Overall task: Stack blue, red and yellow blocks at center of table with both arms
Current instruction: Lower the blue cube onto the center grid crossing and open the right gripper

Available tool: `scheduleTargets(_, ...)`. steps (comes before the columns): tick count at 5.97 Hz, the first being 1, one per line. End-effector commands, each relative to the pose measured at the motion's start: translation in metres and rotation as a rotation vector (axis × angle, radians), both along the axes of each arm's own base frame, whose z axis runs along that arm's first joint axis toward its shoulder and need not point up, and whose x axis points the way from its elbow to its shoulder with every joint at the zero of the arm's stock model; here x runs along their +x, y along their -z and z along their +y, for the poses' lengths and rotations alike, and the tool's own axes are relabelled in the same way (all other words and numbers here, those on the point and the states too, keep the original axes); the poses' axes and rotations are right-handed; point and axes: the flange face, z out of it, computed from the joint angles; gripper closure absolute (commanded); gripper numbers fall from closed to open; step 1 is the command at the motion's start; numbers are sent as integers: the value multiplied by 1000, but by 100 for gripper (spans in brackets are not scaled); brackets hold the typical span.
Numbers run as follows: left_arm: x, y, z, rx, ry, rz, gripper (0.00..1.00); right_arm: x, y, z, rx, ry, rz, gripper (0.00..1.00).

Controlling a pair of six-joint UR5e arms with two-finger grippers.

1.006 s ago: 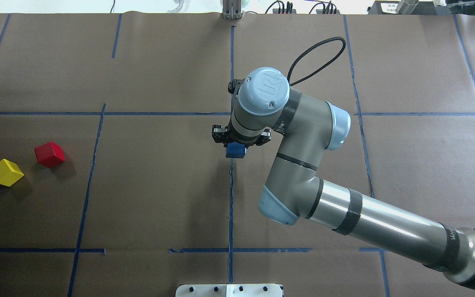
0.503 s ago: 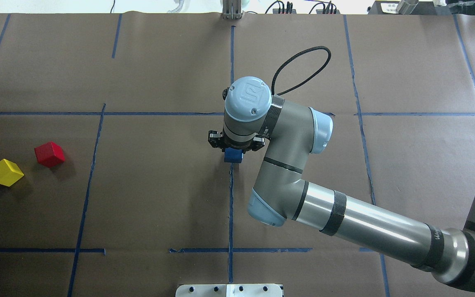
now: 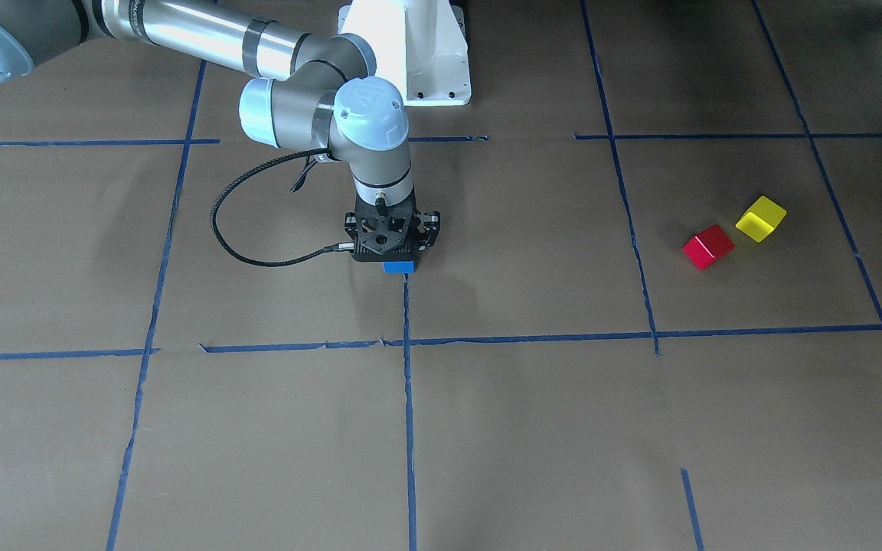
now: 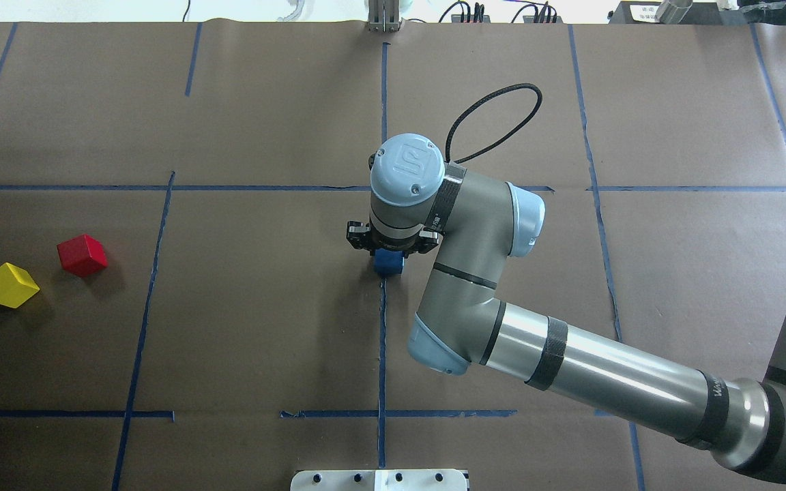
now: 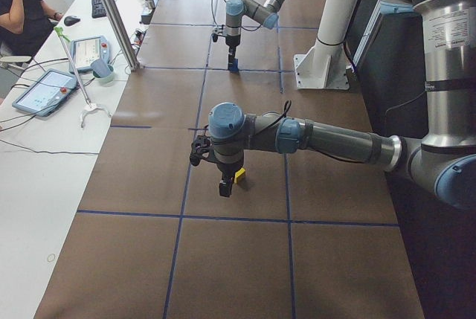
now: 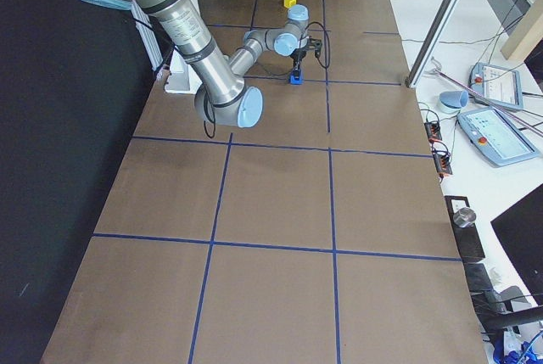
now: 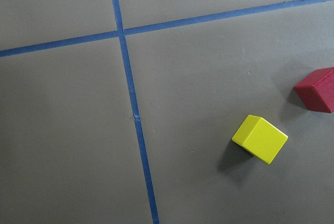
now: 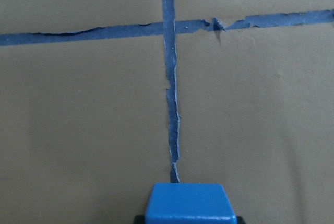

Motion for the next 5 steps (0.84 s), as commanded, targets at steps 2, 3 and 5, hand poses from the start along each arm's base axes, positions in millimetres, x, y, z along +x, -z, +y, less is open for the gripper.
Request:
scheduleTargets(2, 0, 0, 0, 2, 0, 0, 0, -1, 0, 0, 37, 34, 5, 56)
scheduleTargets(3, 0, 0, 0, 2, 0, 0, 0, -5, -1, 4, 44, 30, 10, 1)
scheduleTargets(5, 0, 2, 0, 8, 0, 2, 0, -6, 4, 5, 66, 23, 10, 0)
